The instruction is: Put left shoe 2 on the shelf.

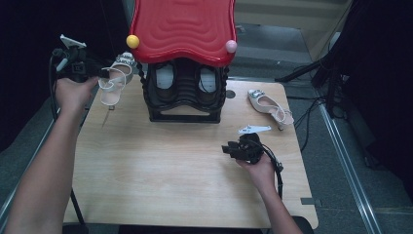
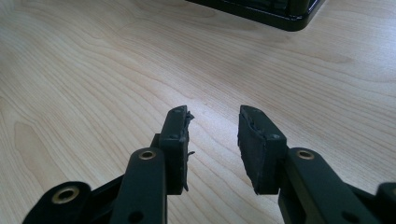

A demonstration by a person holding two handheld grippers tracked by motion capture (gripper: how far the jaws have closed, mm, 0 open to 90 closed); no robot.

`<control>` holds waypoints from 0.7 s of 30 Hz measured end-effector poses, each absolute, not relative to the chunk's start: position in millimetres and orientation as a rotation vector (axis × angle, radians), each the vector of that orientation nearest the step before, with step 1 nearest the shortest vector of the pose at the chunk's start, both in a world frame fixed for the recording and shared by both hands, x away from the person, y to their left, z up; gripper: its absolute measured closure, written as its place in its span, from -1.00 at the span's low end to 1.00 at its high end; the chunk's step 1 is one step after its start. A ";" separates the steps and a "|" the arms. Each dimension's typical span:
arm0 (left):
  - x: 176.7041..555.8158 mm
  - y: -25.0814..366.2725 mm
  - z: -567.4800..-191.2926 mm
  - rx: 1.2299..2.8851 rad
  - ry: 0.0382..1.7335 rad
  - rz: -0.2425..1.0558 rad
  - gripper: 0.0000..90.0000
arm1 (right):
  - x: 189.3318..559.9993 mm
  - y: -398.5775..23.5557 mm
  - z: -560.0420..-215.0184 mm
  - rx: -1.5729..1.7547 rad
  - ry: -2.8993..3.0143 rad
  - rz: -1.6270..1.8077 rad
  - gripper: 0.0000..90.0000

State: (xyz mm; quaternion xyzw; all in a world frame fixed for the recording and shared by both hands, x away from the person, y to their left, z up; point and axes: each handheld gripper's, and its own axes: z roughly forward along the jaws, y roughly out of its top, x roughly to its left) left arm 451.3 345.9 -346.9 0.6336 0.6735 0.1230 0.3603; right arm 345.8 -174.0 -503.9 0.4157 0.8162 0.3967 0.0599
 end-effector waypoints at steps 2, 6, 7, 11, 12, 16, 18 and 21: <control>450.7 345.5 -335.4 1.629 1.723 0.310 0.83 | 345.7 -173.7 -503.8 1.256 2.471 1.200 0.44; 450.3 340.8 -311.1 1.641 1.702 0.348 0.83 | 345.7 -173.8 -503.7 1.255 2.471 1.199 0.43; 450.5 340.2 -305.7 1.626 1.699 0.346 0.82 | 345.7 -173.9 -503.7 1.256 2.469 1.199 0.42; 449.5 339.4 -284.9 1.618 1.671 0.354 0.82 | 345.7 -173.8 -503.6 1.247 2.472 1.209 0.35; 449.4 339.3 -280.3 1.616 1.668 0.348 0.83 | 345.3 -173.2 -503.3 1.238 2.473 1.210 0.29; 449.8 336.5 -268.3 1.637 1.666 0.363 0.83 | 345.1 -169.7 -502.3 1.183 2.466 1.183 -0.05; 450.3 335.7 -258.5 1.642 1.665 0.361 0.82 | 344.7 -168.8 -501.2 1.172 2.454 1.200 -0.18; 450.5 336.5 -250.0 1.629 1.666 0.342 0.82 | 343.8 -168.5 -498.8 1.174 2.446 1.217 -0.22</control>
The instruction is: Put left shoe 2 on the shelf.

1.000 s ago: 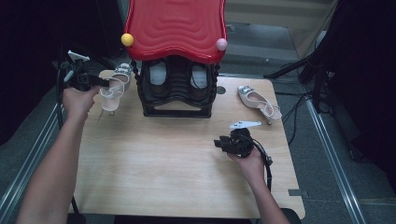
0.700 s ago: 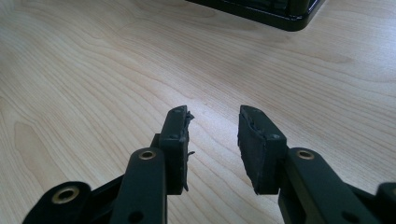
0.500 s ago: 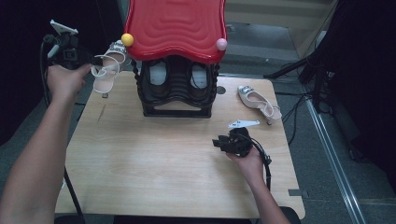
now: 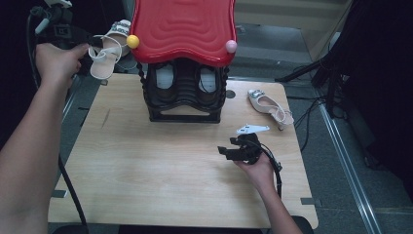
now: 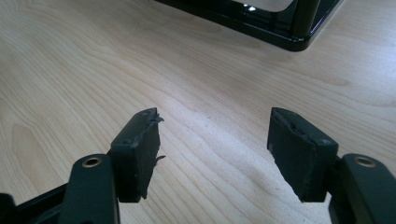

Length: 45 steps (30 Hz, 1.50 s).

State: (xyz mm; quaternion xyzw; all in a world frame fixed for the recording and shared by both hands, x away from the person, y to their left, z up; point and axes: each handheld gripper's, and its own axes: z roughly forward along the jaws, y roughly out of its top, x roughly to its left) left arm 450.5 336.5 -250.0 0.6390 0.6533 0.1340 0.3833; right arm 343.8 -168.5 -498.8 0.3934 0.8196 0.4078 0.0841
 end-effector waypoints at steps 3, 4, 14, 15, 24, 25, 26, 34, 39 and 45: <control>449.6 335.2 -239.6 1.628 1.660 0.345 0.82 | 344.1 -168.5 -498.3 1.174 2.446 1.223 -0.20; 449.6 335.2 -239.6 1.628 1.660 0.345 0.82 | 344.1 -168.5 -498.3 1.174 2.446 1.223 -0.20; 442.6 319.1 -190.1 1.624 1.605 0.387 0.82 | 344.6 -167.5 -500.1 1.154 2.457 1.200 -0.17; 442.0 317.5 -185.8 1.631 1.606 0.395 0.82 | 344.5 -167.6 -500.0 1.152 2.457 1.200 -0.17; 437.7 303.4 -151.5 1.620 1.565 0.408 0.82 | 343.9 -167.7 -499.3 1.163 2.459 1.204 -0.13; 437.6 299.5 -147.7 1.626 1.556 0.411 0.82 | 344.2 -167.8 -499.6 1.158 2.462 1.201 -0.13; 437.8 295.0 -144.4 1.625 1.546 0.411 0.82 | 344.5 -167.6 -500.0 1.150 2.463 1.197 -0.13; 450.3 254.0 -136.0 1.643 1.487 0.385 0.82 | 343.3 -165.9 -500.1 1.148 2.470 1.192 -0.12; 462.1 230.7 -141.2 1.661 1.463 0.357 0.81 | 341.4 -166.7 -499.3 1.145 2.469 1.197 -0.12; 472.4 212.6 -146.4 1.664 1.454 0.357 0.81 | 339.0 -169.7 -498.7 1.148 2.465 1.202 -0.12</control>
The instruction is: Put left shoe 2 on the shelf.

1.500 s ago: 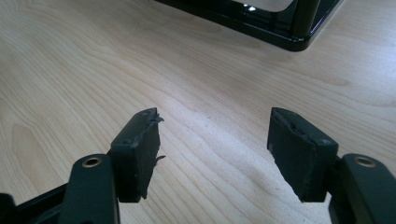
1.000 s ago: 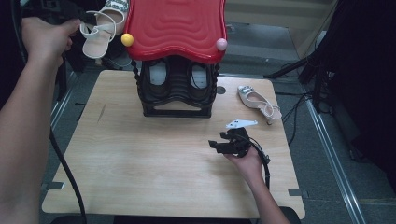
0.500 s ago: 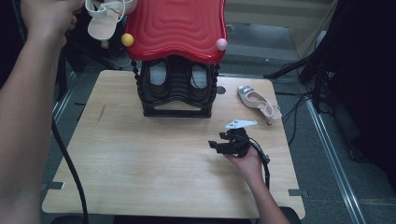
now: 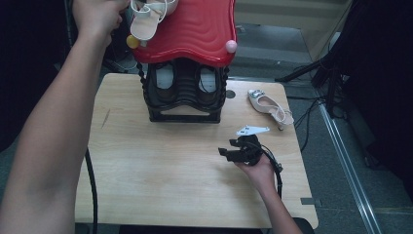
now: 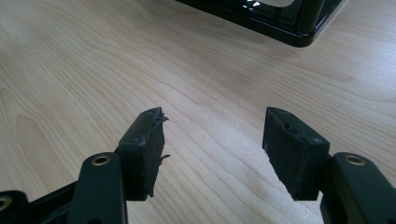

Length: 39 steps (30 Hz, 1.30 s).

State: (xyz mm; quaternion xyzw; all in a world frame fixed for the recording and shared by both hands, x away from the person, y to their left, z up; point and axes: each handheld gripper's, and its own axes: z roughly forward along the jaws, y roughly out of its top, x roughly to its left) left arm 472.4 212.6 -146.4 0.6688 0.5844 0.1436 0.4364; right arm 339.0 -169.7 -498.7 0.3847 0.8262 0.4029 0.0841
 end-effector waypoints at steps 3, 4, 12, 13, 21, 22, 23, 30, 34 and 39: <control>474.7 208.9 -148.2 1.654 1.456 0.378 0.81 | 338.0 -170.5 -499.1 1.142 2.470 1.212 -0.12; 475.9 207.6 -149.3 1.649 1.456 0.382 0.81 | 337.8 -170.9 -499.4 1.134 2.469 1.213 -0.12; 482.5 198.1 -166.5 1.641 1.458 0.409 0.80 | 333.8 -174.5 -498.8 1.138 2.460 1.204 -0.12; 482.1 198.3 -168.5 1.643 1.451 0.406 0.80 | 334.0 -175.3 -498.7 1.133 2.458 1.206 -0.12; 476.1 196.9 -176.4 1.699 1.438 0.419 0.69 | 333.9 -173.7 -499.1 1.128 2.461 1.198 -0.12; 476.1 196.9 -176.4 1.699 1.438 0.419 0.62 | 333.9 -173.7 -499.1 1.128 2.461 1.198 -0.12; 475.5 196.7 -175.7 1.708 1.431 0.404 0.56 | 333.7 -173.2 -499.0 1.127 2.461 1.197 -0.12; 470.4 201.5 -166.0 1.706 1.390 0.385 0.24 | 334.2 -174.8 -498.9 1.137 2.455 1.194 -0.08; 465.8 206.2 -161.6 1.710 1.370 0.374 0.14 | 334.3 -175.2 -499.0 1.133 2.456 1.192 -0.07; 461.7 212.7 -159.6 1.729 1.360 0.360 0.08 | 334.9 -175.1 -499.4 1.133 2.456 1.185 -0.07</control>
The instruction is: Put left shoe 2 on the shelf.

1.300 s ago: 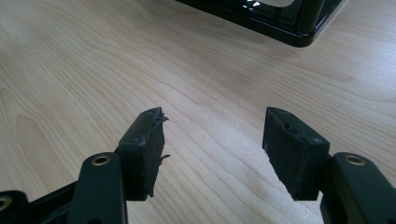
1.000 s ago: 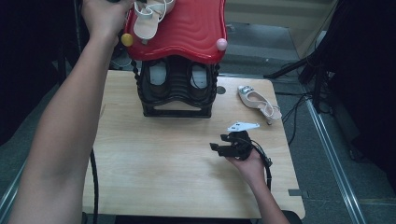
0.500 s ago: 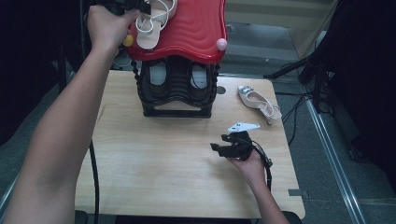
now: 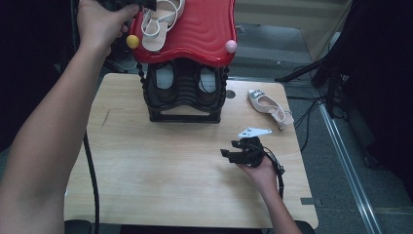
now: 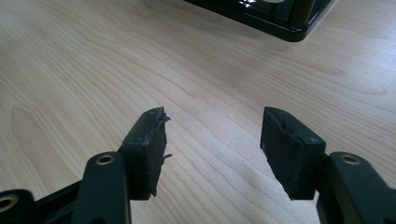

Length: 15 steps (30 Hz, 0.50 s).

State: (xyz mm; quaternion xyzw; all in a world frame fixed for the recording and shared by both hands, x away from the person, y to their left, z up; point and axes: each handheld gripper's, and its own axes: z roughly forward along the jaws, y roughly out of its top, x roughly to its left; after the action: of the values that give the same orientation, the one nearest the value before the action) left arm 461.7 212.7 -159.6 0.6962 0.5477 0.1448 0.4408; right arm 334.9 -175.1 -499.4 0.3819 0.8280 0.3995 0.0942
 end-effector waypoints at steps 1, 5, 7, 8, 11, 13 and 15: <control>461.7 212.7 -159.6 1.729 1.360 0.360 0.08 | 334.9 -175.1 -499.2 1.133 2.456 1.185 -0.07; 456.0 220.8 -156.6 1.730 1.349 0.364 0.06 | 335.4 -175.8 -499.2 1.134 2.451 1.181 -0.07; 454.7 223.6 -157.6 1.741 1.347 0.371 0.05 | 335.5 -175.5 -499.7 1.144 2.453 1.175 -0.07; 454.0 224.3 -158.6 1.742 1.346 0.375 0.04 | 335.4 -175.2 -499.8 1.148 2.452 1.170 -0.06; 452.3 228.3 -160.2 1.734 1.345 0.376 0.02 | 335.0 -174.9 -500.1 1.147 2.454 1.156 -0.05; 452.1 229.4 -160.5 1.739 1.347 0.374 0.02 | 335.1 -175.0 -500.2 1.145 2.452 1.156 -0.05; 450.9 235.0 -160.3 1.738 1.346 0.369 0.01 | 335.2 -174.9 -500.1 1.147 2.453 1.161 -0.05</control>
State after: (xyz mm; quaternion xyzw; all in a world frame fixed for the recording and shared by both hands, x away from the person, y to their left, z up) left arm 450.9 235.0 -160.3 0.6998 0.5421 0.1484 0.4408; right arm 335.2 -174.9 -500.1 0.3875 0.8285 0.3922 0.0977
